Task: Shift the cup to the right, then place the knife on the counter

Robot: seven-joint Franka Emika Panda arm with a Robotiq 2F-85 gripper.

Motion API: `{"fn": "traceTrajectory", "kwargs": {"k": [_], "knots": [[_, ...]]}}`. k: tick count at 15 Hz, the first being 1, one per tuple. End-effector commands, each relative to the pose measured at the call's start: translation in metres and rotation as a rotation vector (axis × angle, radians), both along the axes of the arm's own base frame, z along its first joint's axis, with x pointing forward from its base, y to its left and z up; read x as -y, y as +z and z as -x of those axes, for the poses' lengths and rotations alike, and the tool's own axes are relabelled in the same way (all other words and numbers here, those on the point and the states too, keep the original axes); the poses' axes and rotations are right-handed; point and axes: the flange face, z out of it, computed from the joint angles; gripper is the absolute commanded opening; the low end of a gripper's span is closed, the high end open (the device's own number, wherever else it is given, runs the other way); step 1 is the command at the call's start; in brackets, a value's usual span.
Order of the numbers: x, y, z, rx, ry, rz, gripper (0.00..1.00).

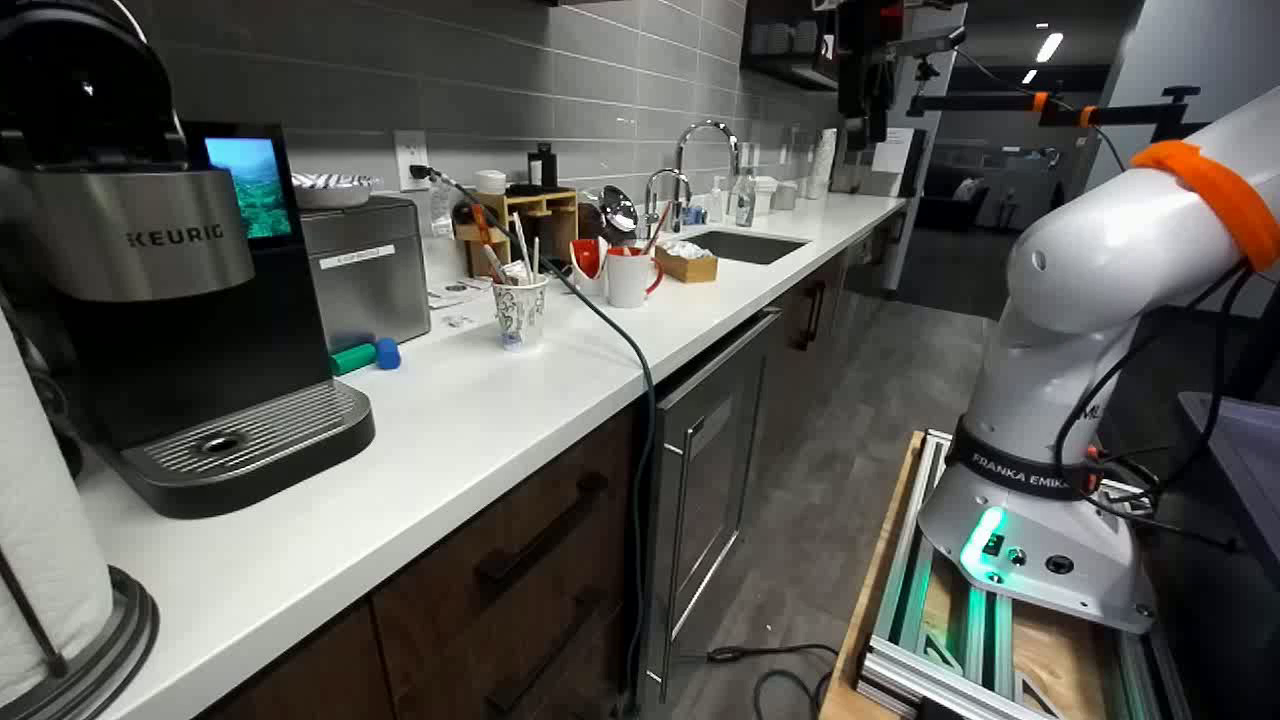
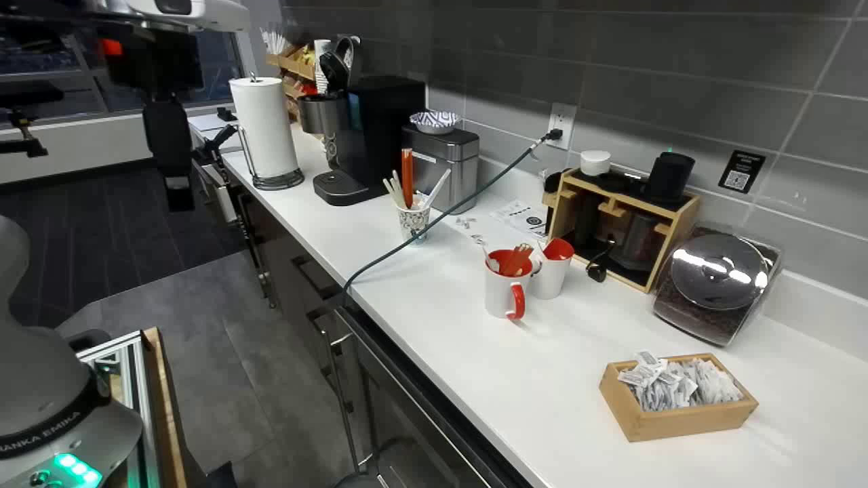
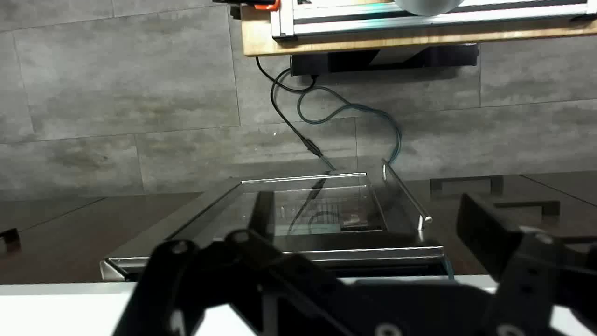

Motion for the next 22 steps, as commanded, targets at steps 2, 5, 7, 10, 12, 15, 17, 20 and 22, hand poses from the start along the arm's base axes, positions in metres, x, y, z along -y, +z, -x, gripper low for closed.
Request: {"fn": "traceTrajectory", "kwargs": {"k": [2, 5, 7, 10, 12, 15, 17, 20, 22], "knots": [[0.0, 0.001, 0.0, -0.001, 0.0, 0.0, 1.0], [0.0, 0.001, 0.0, -0.001, 0.0, 0.0, 1.0], [0.0, 0.001, 0.0, -0.001, 0.0, 0.0, 1.0], [0.0, 0.001, 0.0, -0.001, 0.0, 0.0, 1.0], [-0.008, 0.005, -0.016, 0.052, 0.006, 0.017, 1.0], [-0.036, 0.024, -0.059, 0.241, 0.119, 0.06, 1.0], [-0.06, 0.036, -0.089, 0.35, 0.223, 0.094, 1.0], [-0.106, 0.04, -0.133, 0.463, 0.362, 0.094, 1.0], [-0.136, 0.037, -0.159, 0.542, 0.473, 0.083, 1.0]]}}
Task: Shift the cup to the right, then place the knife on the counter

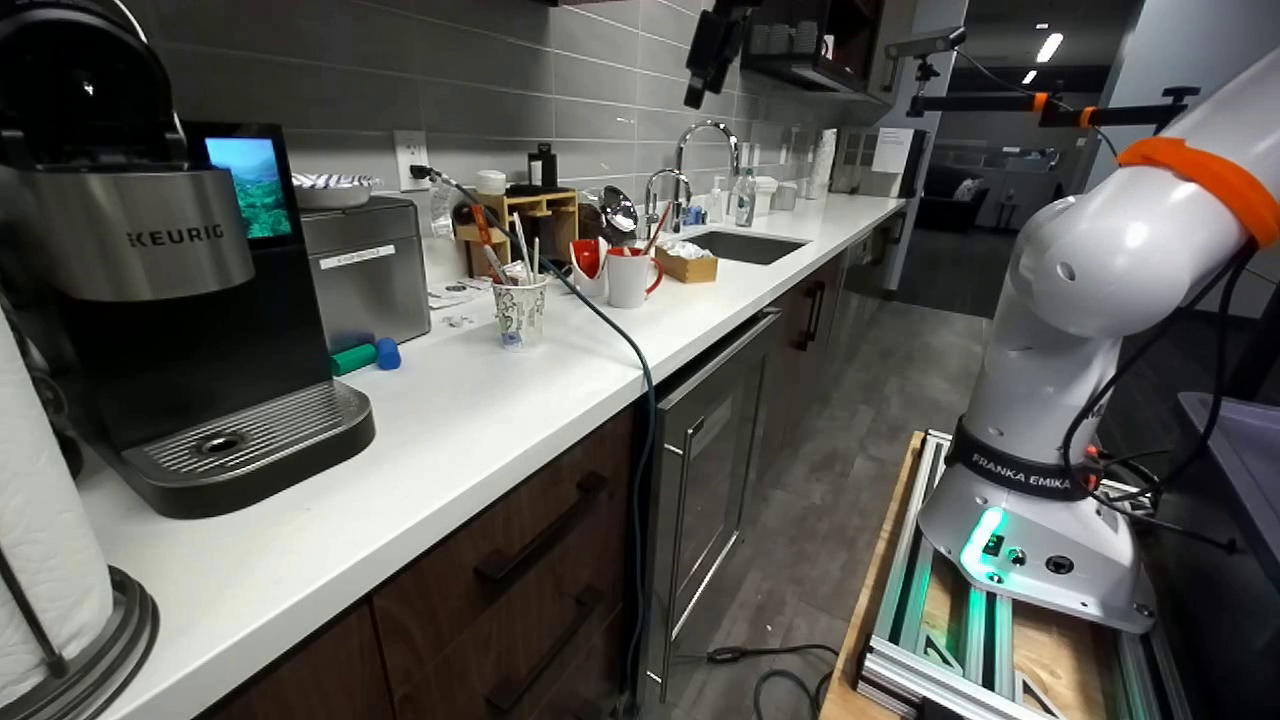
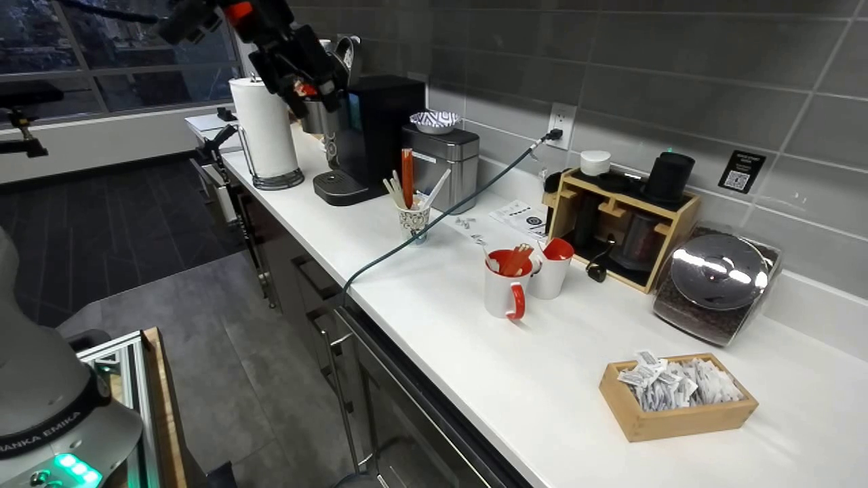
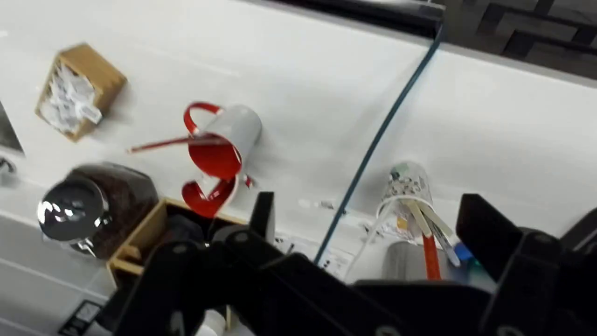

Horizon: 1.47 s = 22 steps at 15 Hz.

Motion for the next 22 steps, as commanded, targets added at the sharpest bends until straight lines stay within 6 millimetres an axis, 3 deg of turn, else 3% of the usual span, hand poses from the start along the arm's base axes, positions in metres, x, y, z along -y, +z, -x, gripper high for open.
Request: {"fn": "traceTrajectory", "kwargs": {"k": [1, 5, 6, 8, 11, 12, 17, 22], "knots": [[-0.045, -0.007, -0.051, 0.081, 0.183, -0.02, 1.0], [-0.081, -0.037, -0.087, 0.048, 0.33, -0.118, 1.0], [-0.074, -0.029, -0.07, 0.07, 0.27, -0.082, 1.0], [-0.078, -0.036, -0.077, 0.053, 0.279, -0.085, 1.0], [-0.075, -0.03, -0.074, 0.068, 0.274, -0.085, 1.0], [-0.069, -0.035, -0.084, 0.051, 0.165, -0.126, 1.0], [-0.037, -0.094, -0.123, -0.031, -0.054, -0.253, 1.0], [-0.028, -0.153, -0.156, -0.135, -0.254, -0.412, 1.0]]}}
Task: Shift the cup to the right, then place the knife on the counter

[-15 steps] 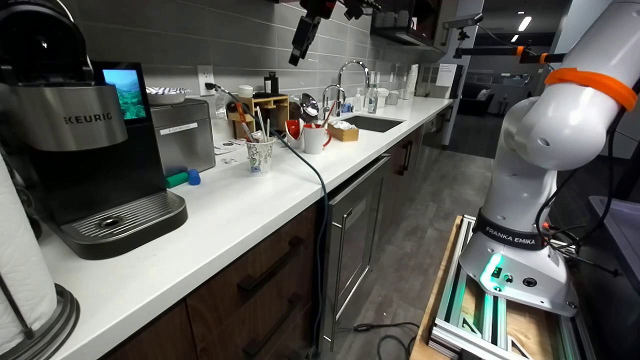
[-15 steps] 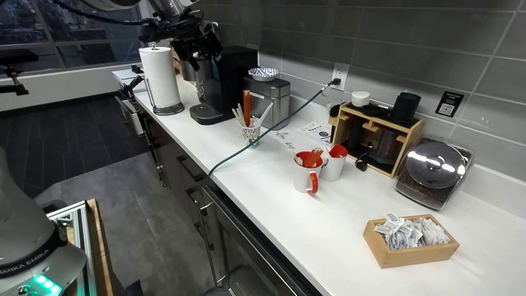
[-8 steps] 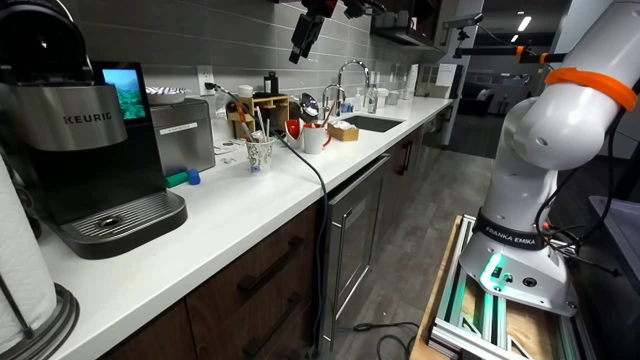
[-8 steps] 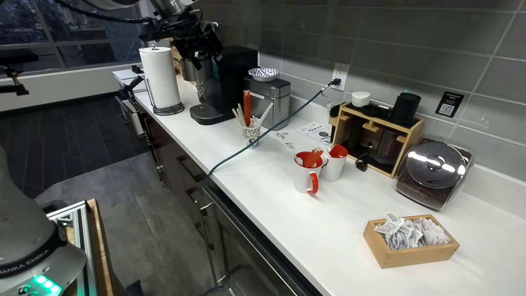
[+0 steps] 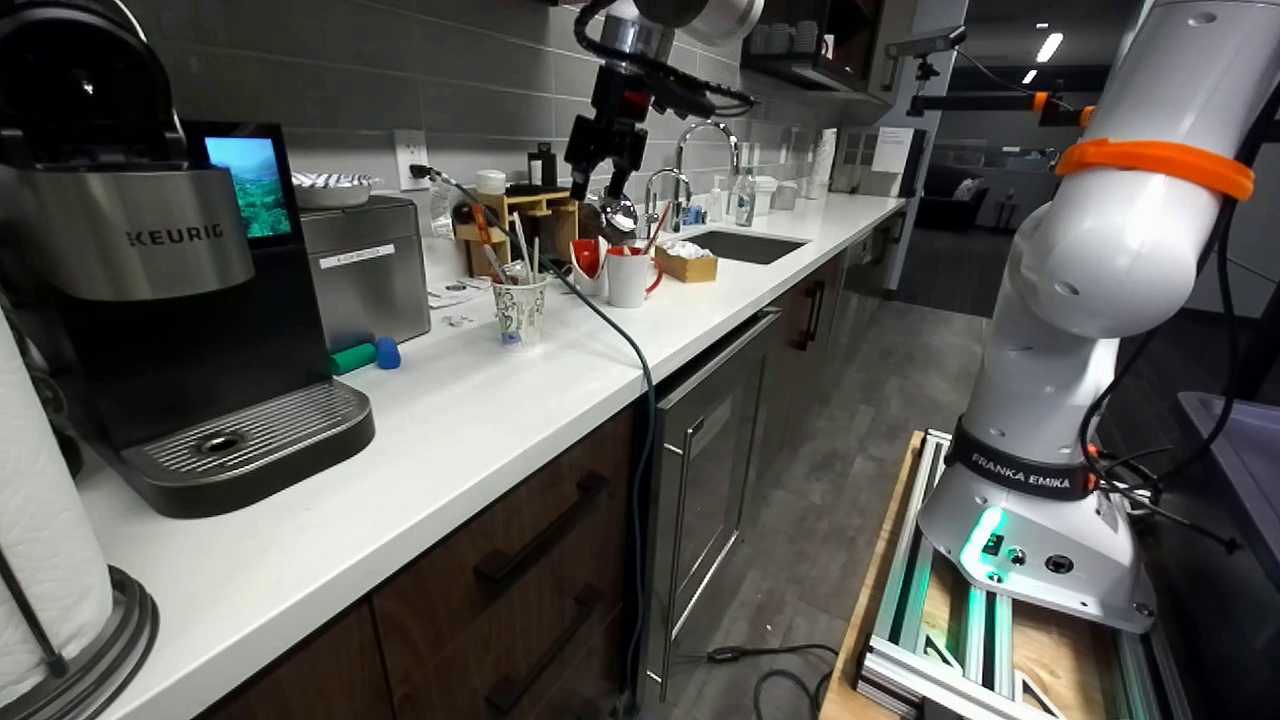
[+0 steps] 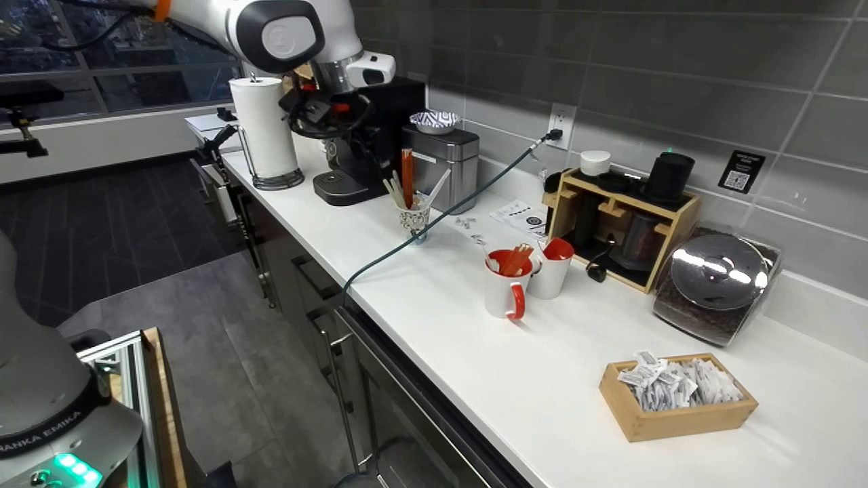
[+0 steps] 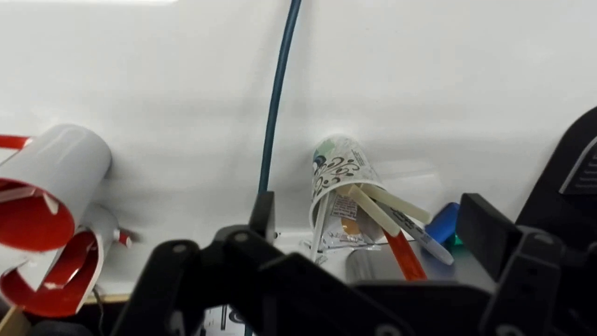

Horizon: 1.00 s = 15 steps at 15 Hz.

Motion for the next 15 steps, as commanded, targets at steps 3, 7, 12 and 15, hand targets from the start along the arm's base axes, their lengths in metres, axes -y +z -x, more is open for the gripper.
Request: {"fn": "traceTrajectory", "kwargs": {"k": [3, 7, 12, 15], "knots": [[0.002, -0.029, -0.018, -0.063, -0.112, -0.093, 1.0], [0.003, -0.039, -0.029, -0.083, -0.158, -0.129, 1.0], [0.022, -0.059, -0.044, -0.191, -0.364, -0.231, 1.0], [0.034, -0.075, -0.051, -0.261, -0.486, -0.268, 1.0]]}}
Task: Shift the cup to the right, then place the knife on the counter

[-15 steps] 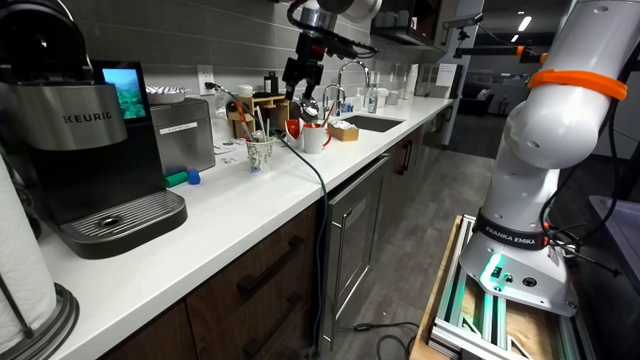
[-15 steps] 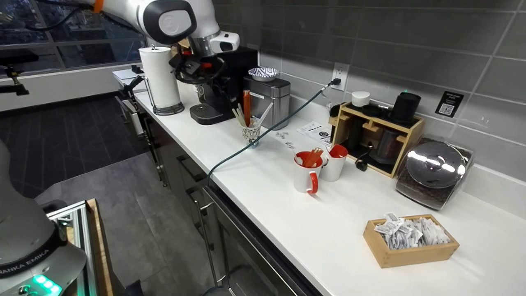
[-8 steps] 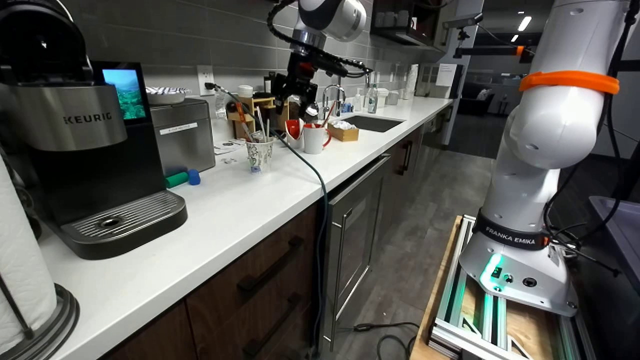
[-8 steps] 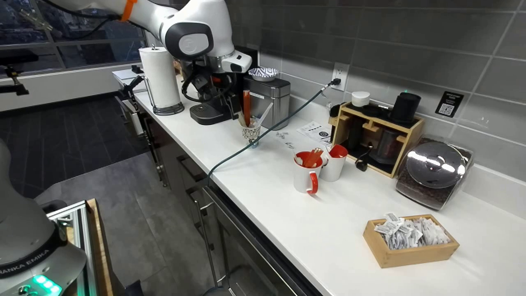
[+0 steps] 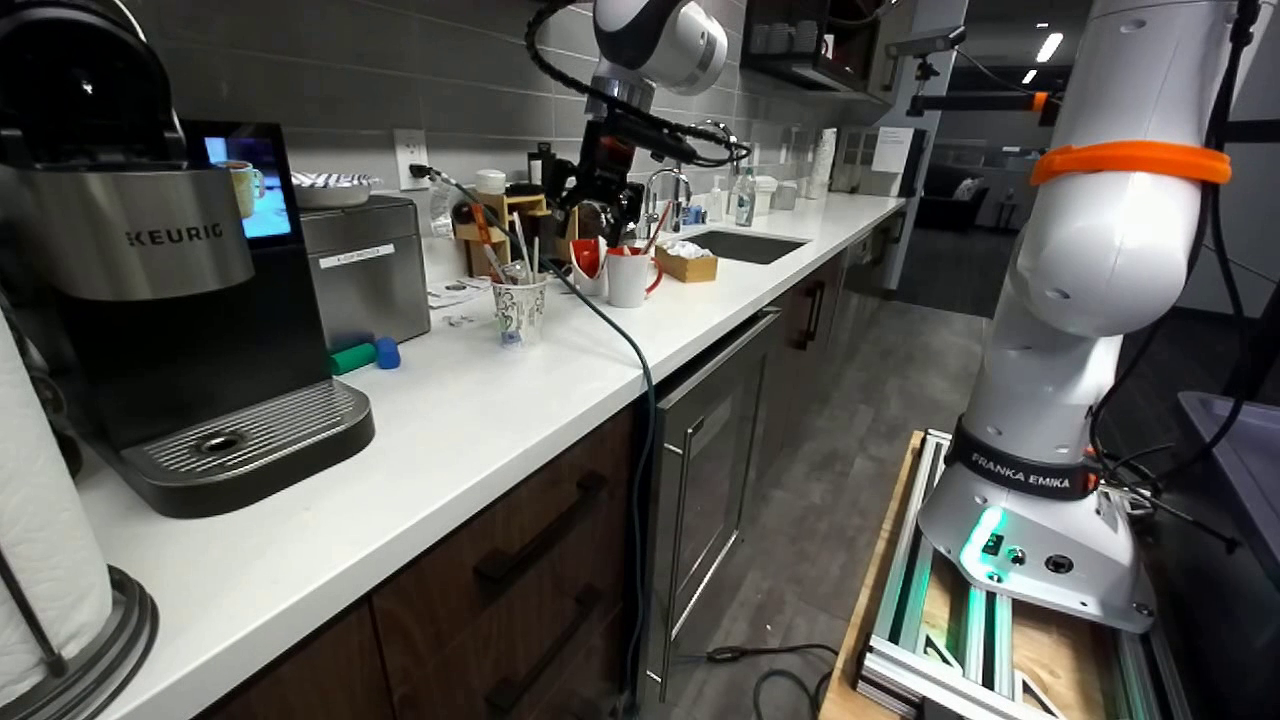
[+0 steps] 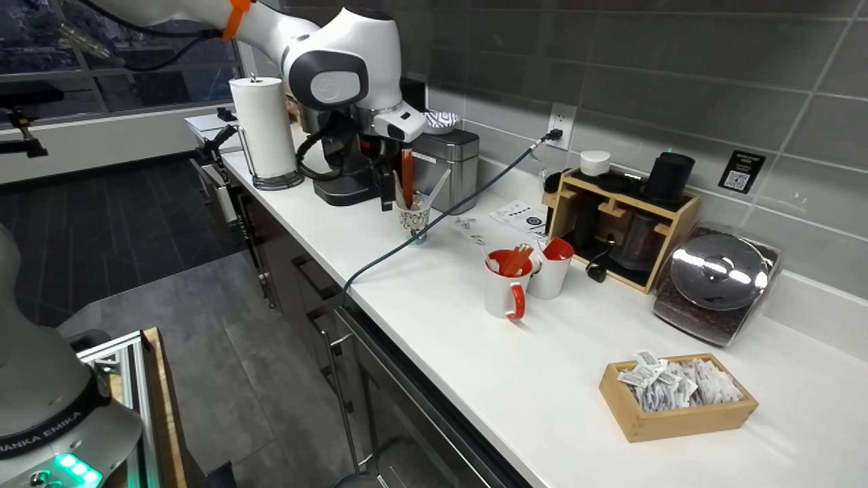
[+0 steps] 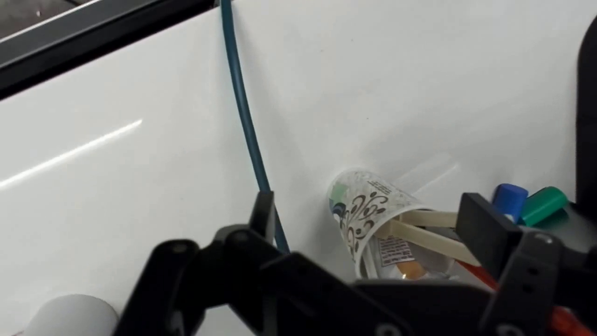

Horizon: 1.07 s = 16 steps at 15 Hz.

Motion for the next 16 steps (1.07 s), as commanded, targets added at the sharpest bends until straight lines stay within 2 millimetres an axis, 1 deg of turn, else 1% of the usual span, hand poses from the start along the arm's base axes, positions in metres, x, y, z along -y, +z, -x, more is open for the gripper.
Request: {"fn": "traceTrajectory", "kwargs": {"k": [1, 3, 5, 7, 11, 14, 15, 16], "knots": [[0.008, -0.017, -0.016, -0.094, -0.155, -0.057, 1.0], [0.005, -0.027, -0.029, -0.123, -0.246, -0.066, 1.0], [0.001, -0.033, -0.039, -0.141, -0.336, -0.084, 1.0], [-0.002, -0.038, -0.048, -0.152, -0.434, -0.062, 1.0], [-0.001, -0.047, -0.058, -0.196, -0.58, -0.057, 1.0], [-0.002, -0.053, -0.064, -0.214, -0.622, -0.048, 1.0], [-0.004, -0.055, -0.065, -0.218, -0.63, -0.047, 0.92], [-0.005, -0.057, -0.067, -0.221, -0.636, -0.046, 0.79]]}}
